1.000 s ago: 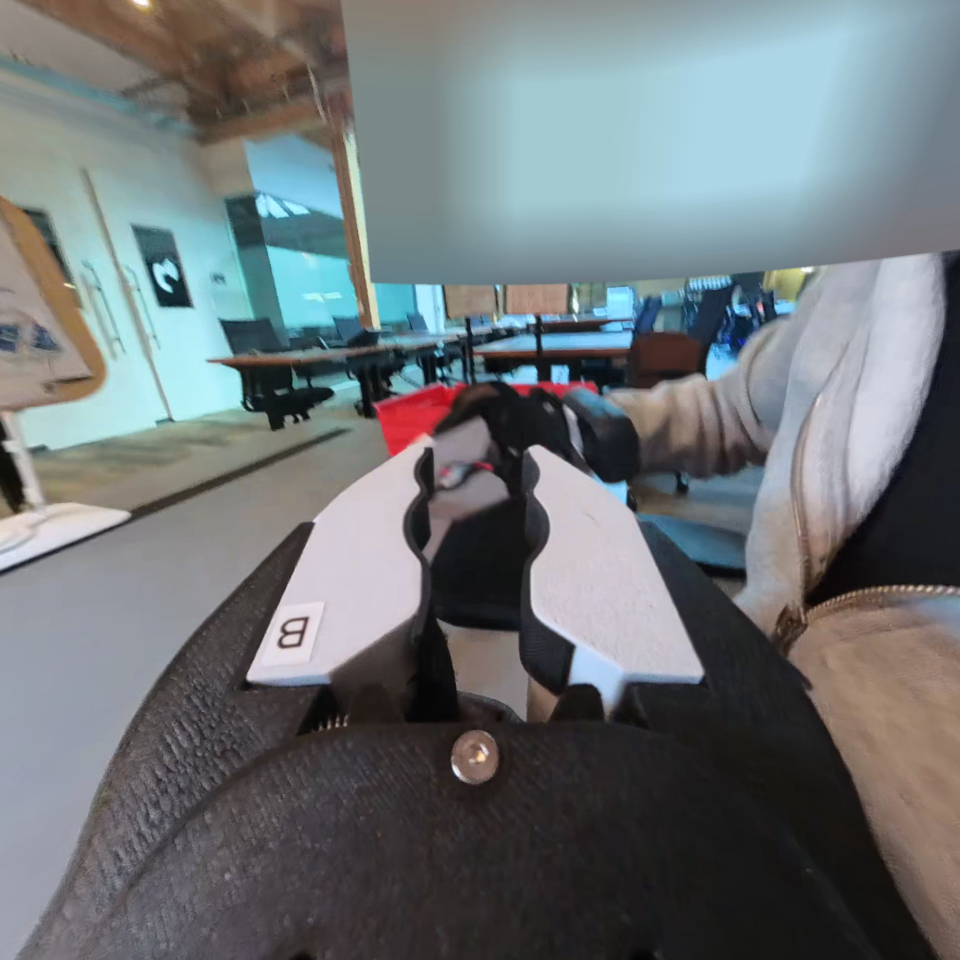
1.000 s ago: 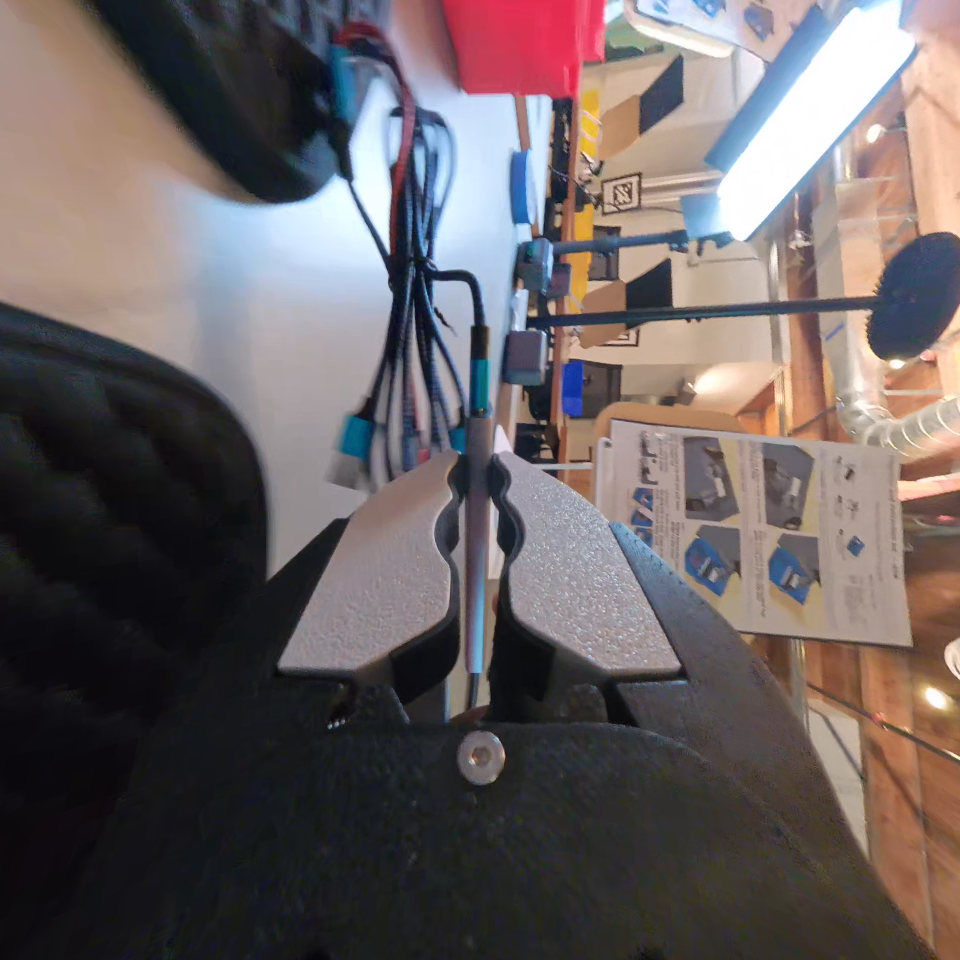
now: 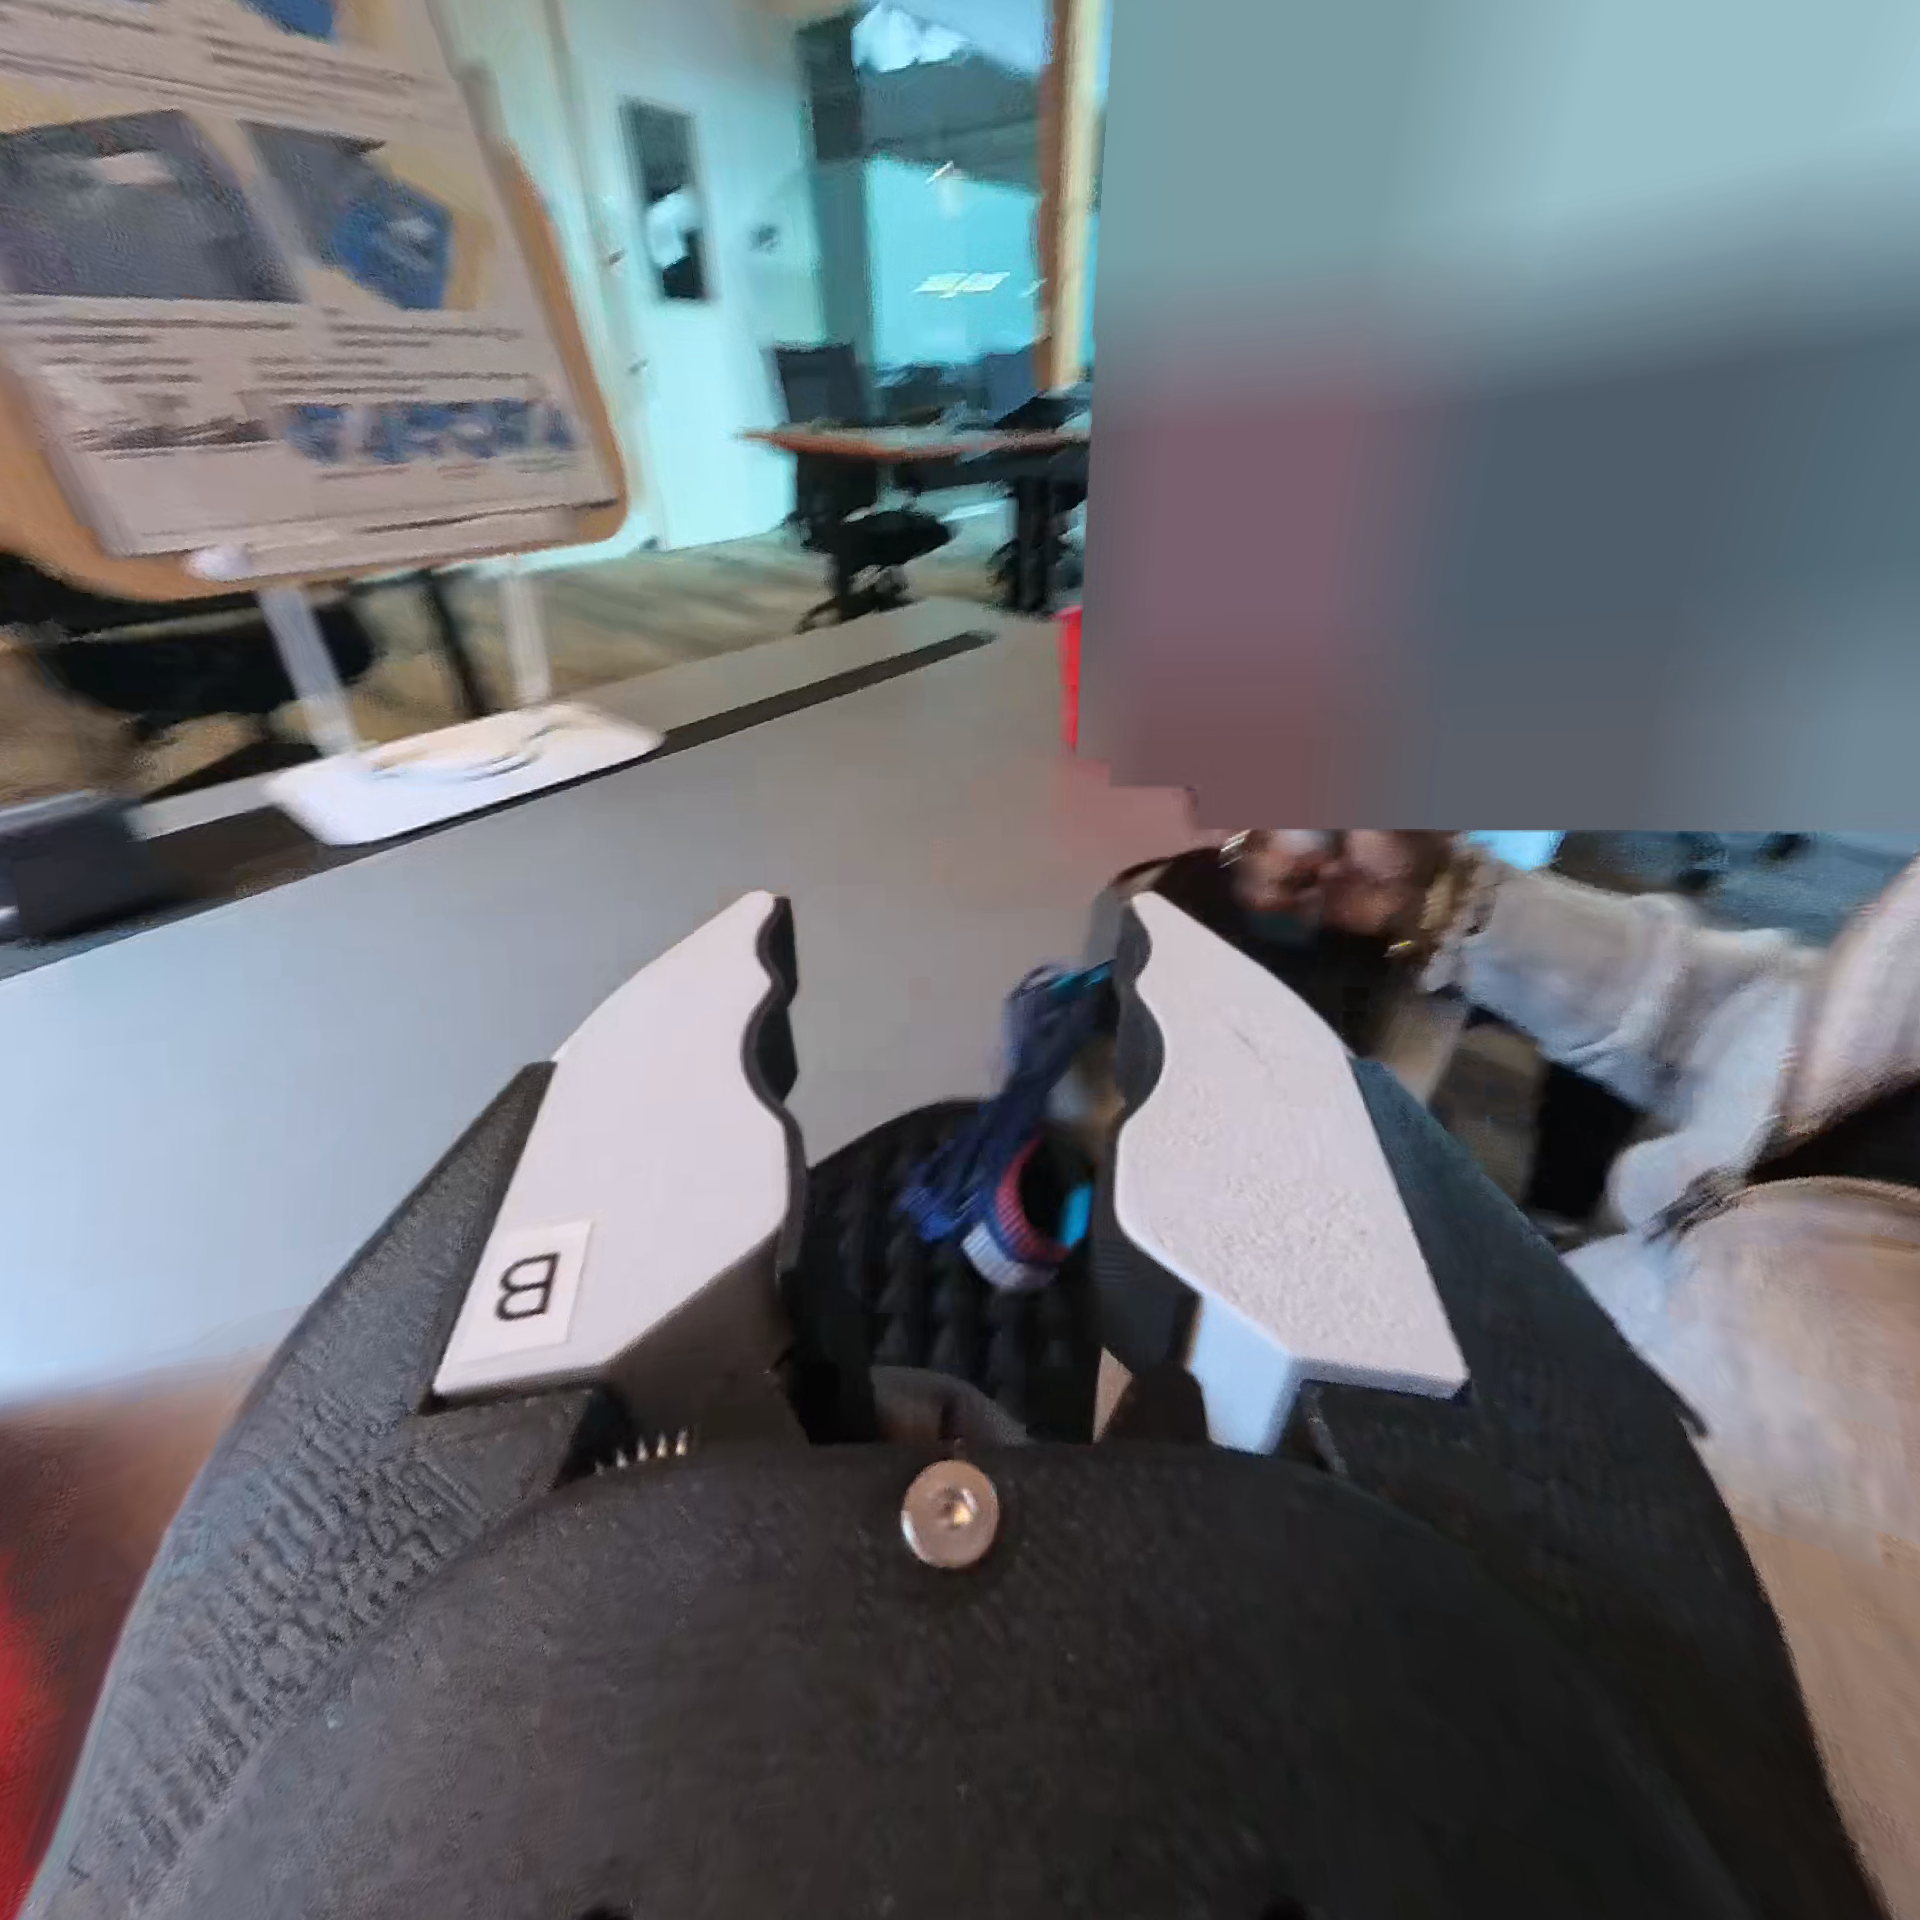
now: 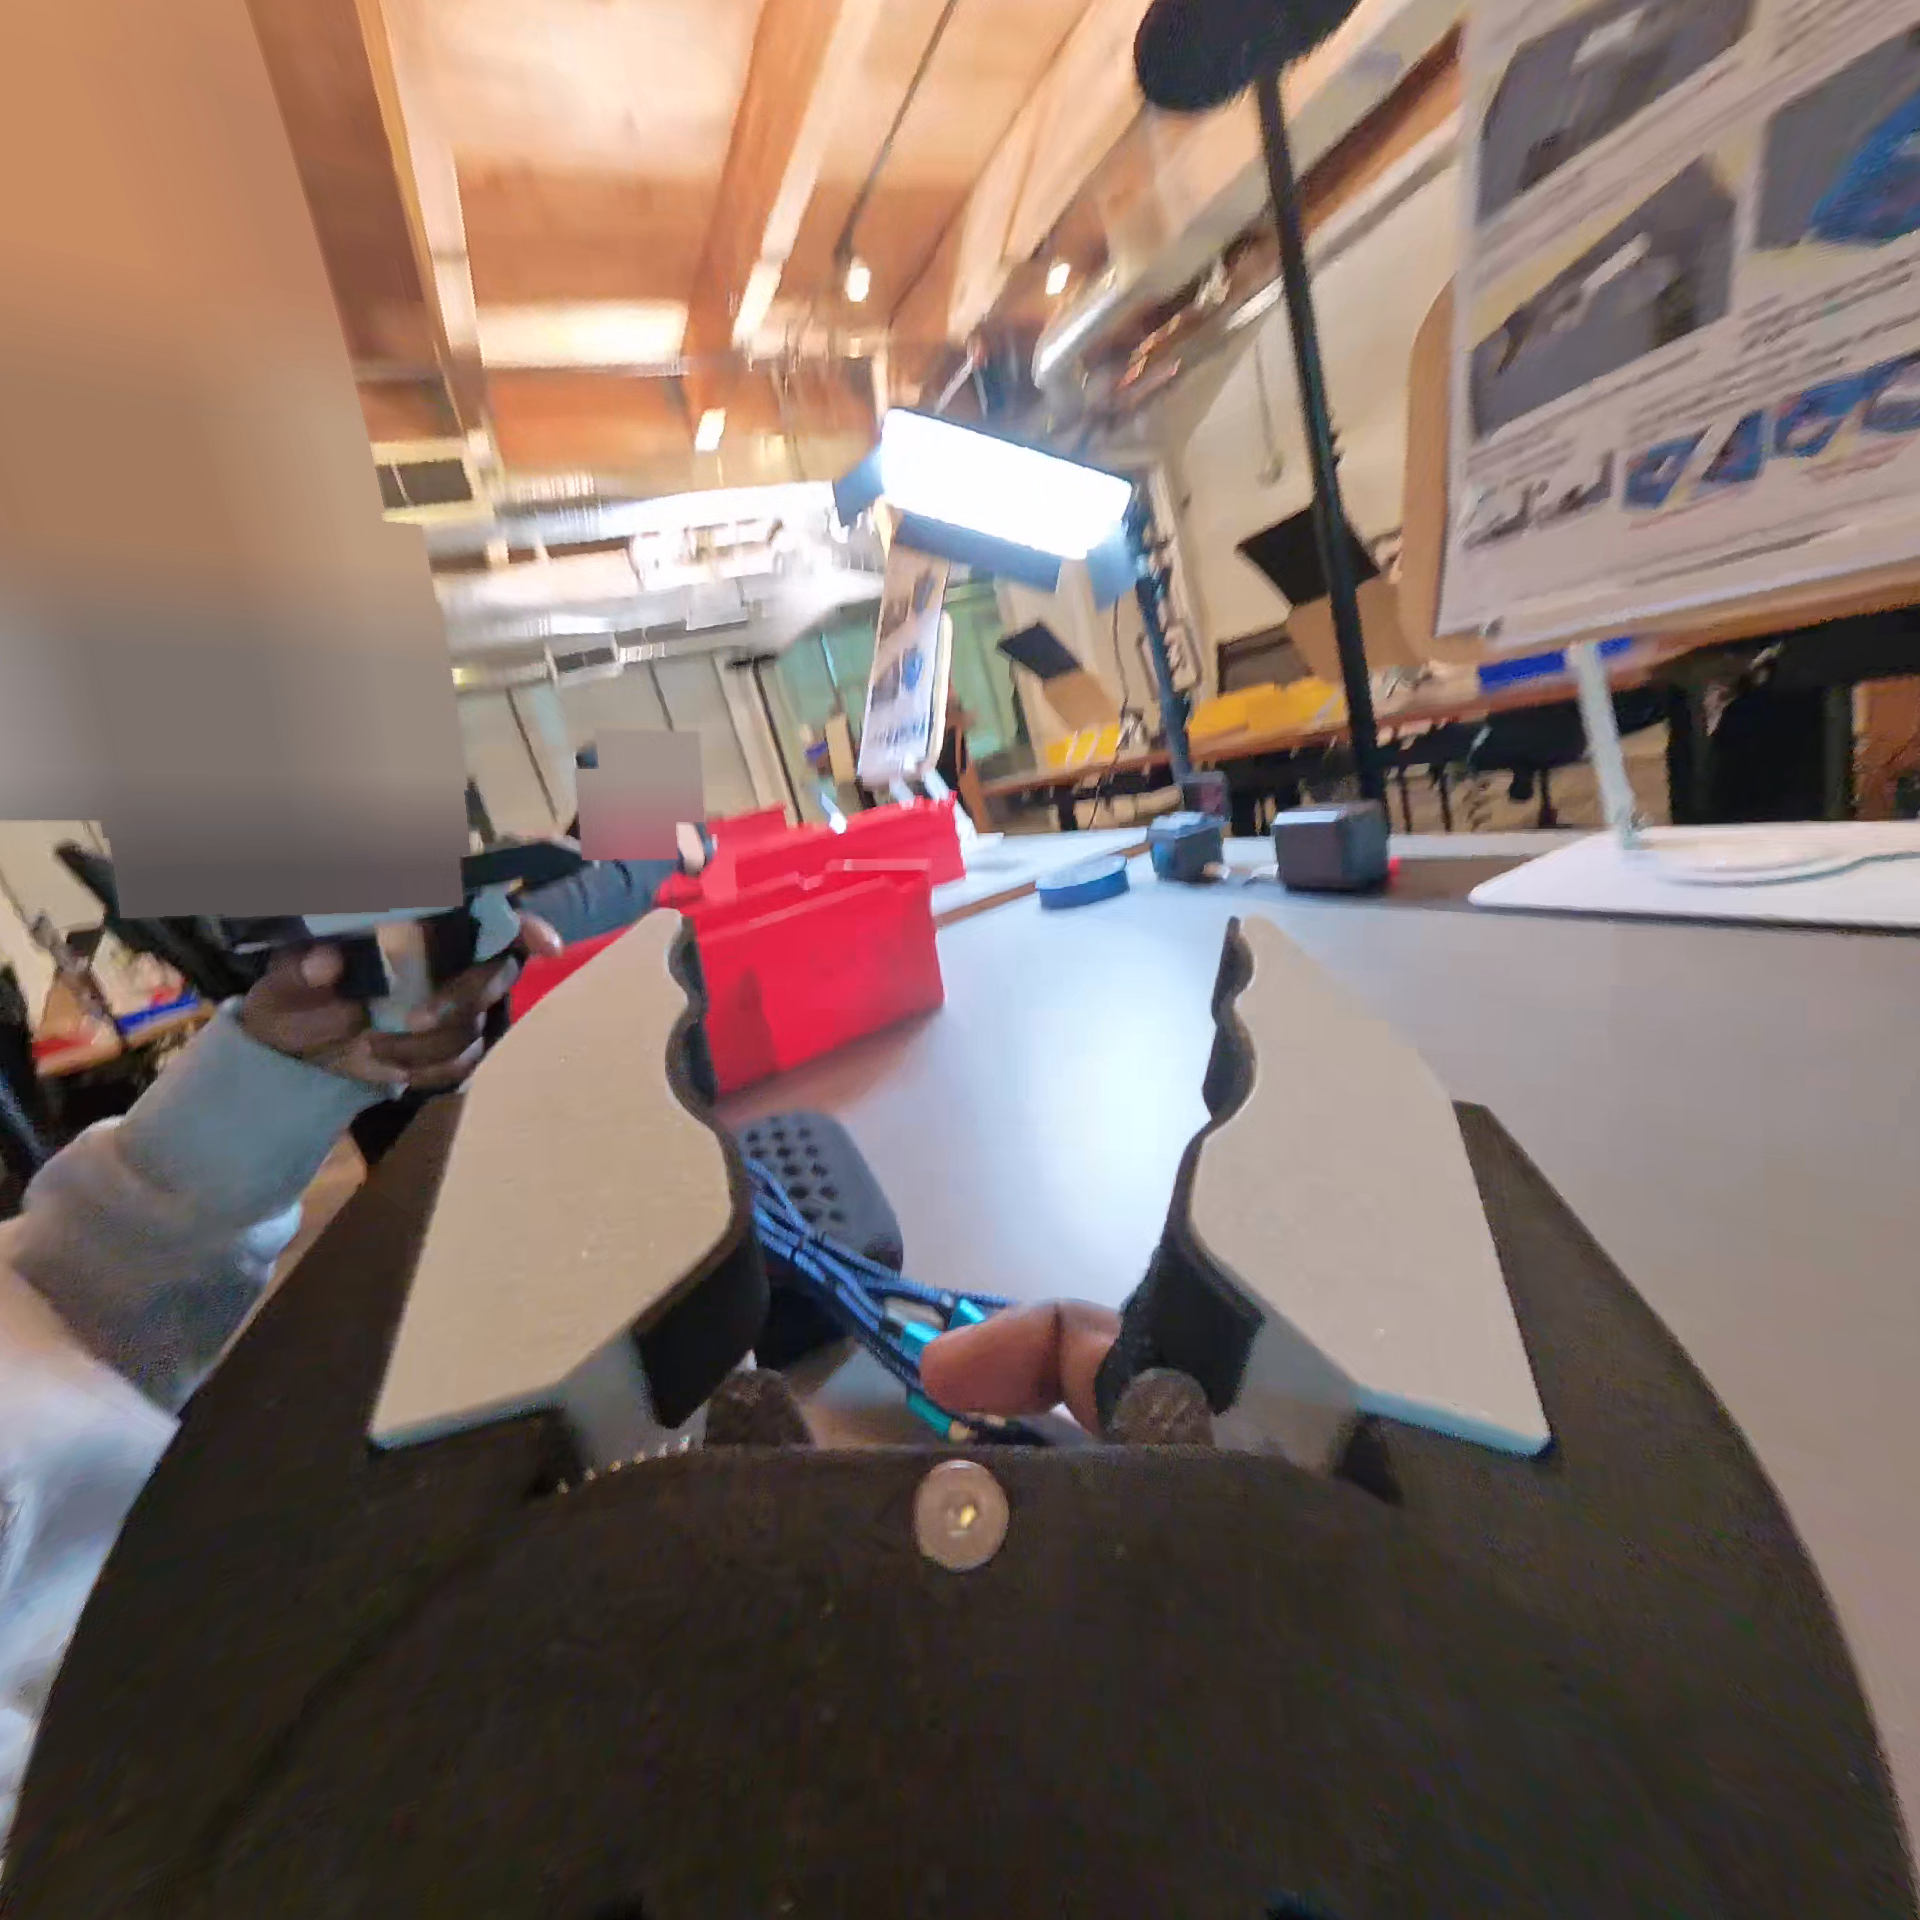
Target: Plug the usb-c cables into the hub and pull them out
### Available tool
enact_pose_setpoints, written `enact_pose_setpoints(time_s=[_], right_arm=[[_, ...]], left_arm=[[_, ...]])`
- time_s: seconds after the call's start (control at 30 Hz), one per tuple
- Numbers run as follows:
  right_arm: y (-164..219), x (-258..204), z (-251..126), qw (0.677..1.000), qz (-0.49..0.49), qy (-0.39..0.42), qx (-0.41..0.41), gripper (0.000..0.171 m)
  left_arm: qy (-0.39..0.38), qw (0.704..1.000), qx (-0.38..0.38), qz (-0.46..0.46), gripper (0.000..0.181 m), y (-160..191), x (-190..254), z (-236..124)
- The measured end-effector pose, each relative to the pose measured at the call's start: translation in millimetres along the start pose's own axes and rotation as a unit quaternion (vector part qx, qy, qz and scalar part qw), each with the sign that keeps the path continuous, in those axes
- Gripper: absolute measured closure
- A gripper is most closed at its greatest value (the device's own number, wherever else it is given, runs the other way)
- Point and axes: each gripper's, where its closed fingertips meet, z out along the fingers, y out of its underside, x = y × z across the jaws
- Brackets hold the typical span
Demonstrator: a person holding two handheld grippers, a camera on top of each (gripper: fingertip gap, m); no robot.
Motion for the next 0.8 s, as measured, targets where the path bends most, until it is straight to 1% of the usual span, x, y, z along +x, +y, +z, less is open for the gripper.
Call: enact_pose_setpoints(time_s=[0.07,0.13,0.17,0.23,0.3,0.33,0.37,0.43,0.47,0.5,0.53,0.6,0.63,0.7,0.8], right_arm=[[-9.9,4.5,-5.2,0.999,-0.011,0.02,0.04,0.087],[-14.1,4.4,-8.2,0.998,-0.021,0.025,0.061,0.096],[-14.6,3.7,-8.4,0.997,-0.024,0.024,0.064,0.098],[-12.9,5.3,-7.5,0.997,-0.023,0.029,0.06,0.098],[-12.2,4.6,-7.2,0.998,-0.024,0.028,0.059,0.1],[-12.5,4.5,-7.4,0.997,-0.026,0.029,0.06,0.1],[-12.8,4.7,-7.8,0.997,-0.028,0.031,0.061,0.102],[-13.0,4.6,-8.1,0.997,-0.03,0.032,0.063,0.104],[-12.9,5.0,-8.1,0.997,-0.03,0.033,0.063,0.105],[-12.7,5.5,-8.1,0.997,-0.028,0.034,0.063,0.105],[-12.6,6.1,-8.0,0.997,-0.026,0.034,0.063,0.106],[-13.2,7.2,-8.5,0.997,-0.022,0.036,0.065,0.107],[-13.6,8.1,-8.9,0.997,-0.02,0.037,0.067,0.108],[-13.8,10.6,-9.3,0.997,-0.013,0.042,0.069,0.11],[-15.4,11.2,-10.6,0.996,-0.008,0.041,0.074,0.111]], left_arm=[[-0.116,0.992,-0.039,0.01,0.119,-1.5,-42.5,-41.7],[-0.254,0.965,-0.056,-0.007,0.119,-3.8,-91.3,-95.5],[-0.319,0.945,-0.07,-0.022,0.121,-0.2,-114.5,-124.2],[-0.435,0.888,-0.138,-0.052,0.123,22.3,-155.4,-180.0],[-0.499,0.835,-0.216,-0.086,0.124,53.9,-182.7,-221.5],[-0.514,0.813,-0.251,-0.105,0.125,70.5,-191.2,-235.6],[-0.52,0.799,-0.277,-0.123,0.125,85.7,-197.3,-244.8],[-0.52,0.788,-0.293,-0.153,0.128,108.9,-207.0,-251.3],[-0.512,0.789,-0.298,-0.164,0.133,118.6,-209.1,-250.0],[-0.516,0.786,-0.301,-0.162,0.145,124.9,-212.5,-251.2],[-0.532,0.777,-0.3,-0.152,0.163,127.9,-217.2,-256.1],[-0.55,0.769,-0.294,-0.14,0.165,127.1,-220.1,-261.7],[-0.559,0.772,-0.275,-0.127,0.166,118.5,-220.9,-261.9],[-0.567,0.787,-0.224,-0.096,0.166,90.8,-221.0,-258.7],[-0.574,0.805,-0.148,-0.023,0.167,35.4,-218.5,-251.5]])
